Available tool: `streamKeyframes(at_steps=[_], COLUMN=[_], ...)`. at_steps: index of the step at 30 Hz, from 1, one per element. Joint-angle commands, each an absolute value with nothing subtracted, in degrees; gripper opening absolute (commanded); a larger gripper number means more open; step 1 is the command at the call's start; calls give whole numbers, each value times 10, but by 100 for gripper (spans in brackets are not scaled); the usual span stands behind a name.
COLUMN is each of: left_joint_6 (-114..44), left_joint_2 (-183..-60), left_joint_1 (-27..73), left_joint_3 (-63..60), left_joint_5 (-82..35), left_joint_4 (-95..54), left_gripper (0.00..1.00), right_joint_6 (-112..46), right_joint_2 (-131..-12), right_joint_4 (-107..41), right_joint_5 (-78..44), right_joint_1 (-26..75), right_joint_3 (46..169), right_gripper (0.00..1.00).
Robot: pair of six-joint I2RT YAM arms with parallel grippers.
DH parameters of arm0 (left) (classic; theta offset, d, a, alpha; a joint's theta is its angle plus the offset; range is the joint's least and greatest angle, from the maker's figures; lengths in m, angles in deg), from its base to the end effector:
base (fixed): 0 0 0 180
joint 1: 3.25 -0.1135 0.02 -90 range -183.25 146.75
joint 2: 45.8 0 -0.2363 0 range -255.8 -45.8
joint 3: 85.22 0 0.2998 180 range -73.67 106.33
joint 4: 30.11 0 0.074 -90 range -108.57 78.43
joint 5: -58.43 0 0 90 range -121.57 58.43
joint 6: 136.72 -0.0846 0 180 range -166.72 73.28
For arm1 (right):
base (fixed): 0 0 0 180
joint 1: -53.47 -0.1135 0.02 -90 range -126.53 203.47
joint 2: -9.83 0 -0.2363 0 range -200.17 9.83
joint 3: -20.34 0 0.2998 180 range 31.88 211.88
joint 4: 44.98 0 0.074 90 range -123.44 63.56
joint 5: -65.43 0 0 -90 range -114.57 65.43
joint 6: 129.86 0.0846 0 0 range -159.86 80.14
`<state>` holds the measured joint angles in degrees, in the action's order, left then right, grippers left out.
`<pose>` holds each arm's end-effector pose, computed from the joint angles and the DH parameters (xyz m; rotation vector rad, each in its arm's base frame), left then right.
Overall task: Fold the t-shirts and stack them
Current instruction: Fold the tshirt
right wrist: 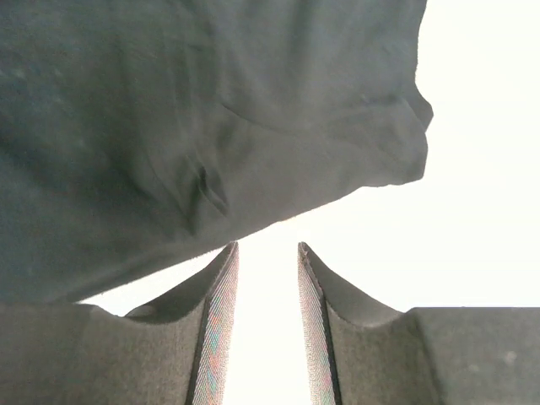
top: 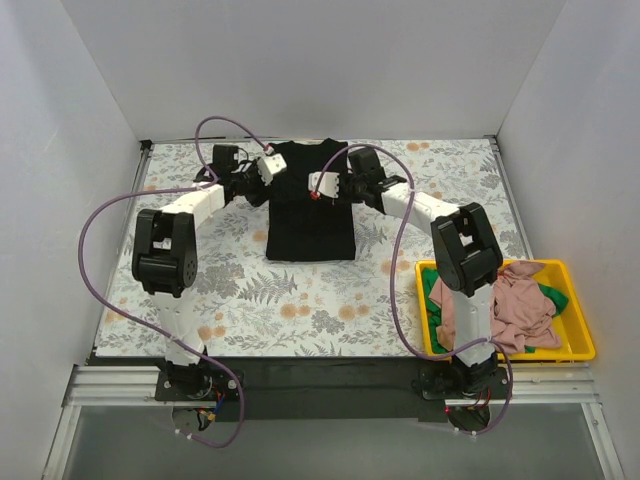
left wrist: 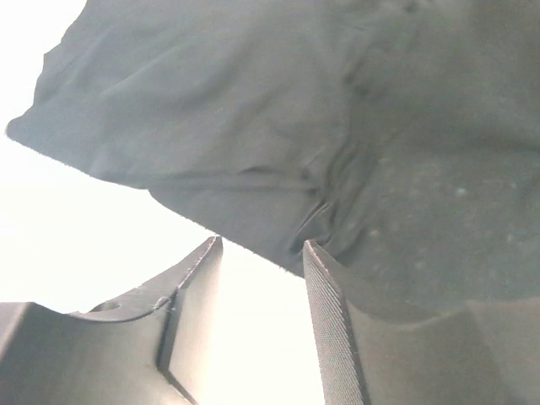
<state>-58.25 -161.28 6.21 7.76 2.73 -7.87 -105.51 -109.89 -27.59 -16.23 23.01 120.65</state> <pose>0.4862 -0.1293 0.1108 0.6976 2.1693 -0.6803 0.4646 0.2875 0.1246 -1.6974 1.4170 -0.1809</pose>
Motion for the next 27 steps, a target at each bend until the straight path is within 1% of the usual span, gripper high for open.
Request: streamKeyframes(at_steps=[1,3,4,5,6,7,10,11,14,18,25,27], left_joint_6=[-499,-477,-473,-472,-451,-454,-493,-501,-531,-530,-472,-449], left_joint_2=[-1513,-1487,-1460,-1446,-1429,-1401,-1364,-1350,-1341,-1362,-1459,-1470], left_joint_1=[46,46,47,48,50,60,82,86,112,137,148,148], left_joint_3=[75,59,47,32,13,-33,-113,-128,-166,-187,-157,-157], left_joint_5=[15,38,78,94,104,116,126,132,125,108,61,50], left_joint_4=[-65,2,22,34,40,42,37,36,36,6,-22,-22], left_gripper=[43,43,43,43,43,43,43,43,43,42,38,37], right_joint_6=[-1007,-954,-938,-923,-907,-891,-883,-881,-866,-830,-767,-752], right_joint_2=[-1002,-980,-965,-958,-942,-934,-918,-917,-920,-967,-1039,-1059], right_joint_4=[-252,-210,-161,-138,-120,-90,-52,-43,-29,-31,-50,-51], right_joint_5=[-179,-162,-140,-125,-99,-85,-58,-50,-32,-33,-24,-23], right_joint_1=[235,232,231,231,228,226,210,206,193,191,199,206], right_joint_3=[1213,1212,1213,1212,1201,1194,1152,1143,1110,1118,1148,1151], right_gripper=[40,38,38,37,36,36,33,28,21,14,13,13])
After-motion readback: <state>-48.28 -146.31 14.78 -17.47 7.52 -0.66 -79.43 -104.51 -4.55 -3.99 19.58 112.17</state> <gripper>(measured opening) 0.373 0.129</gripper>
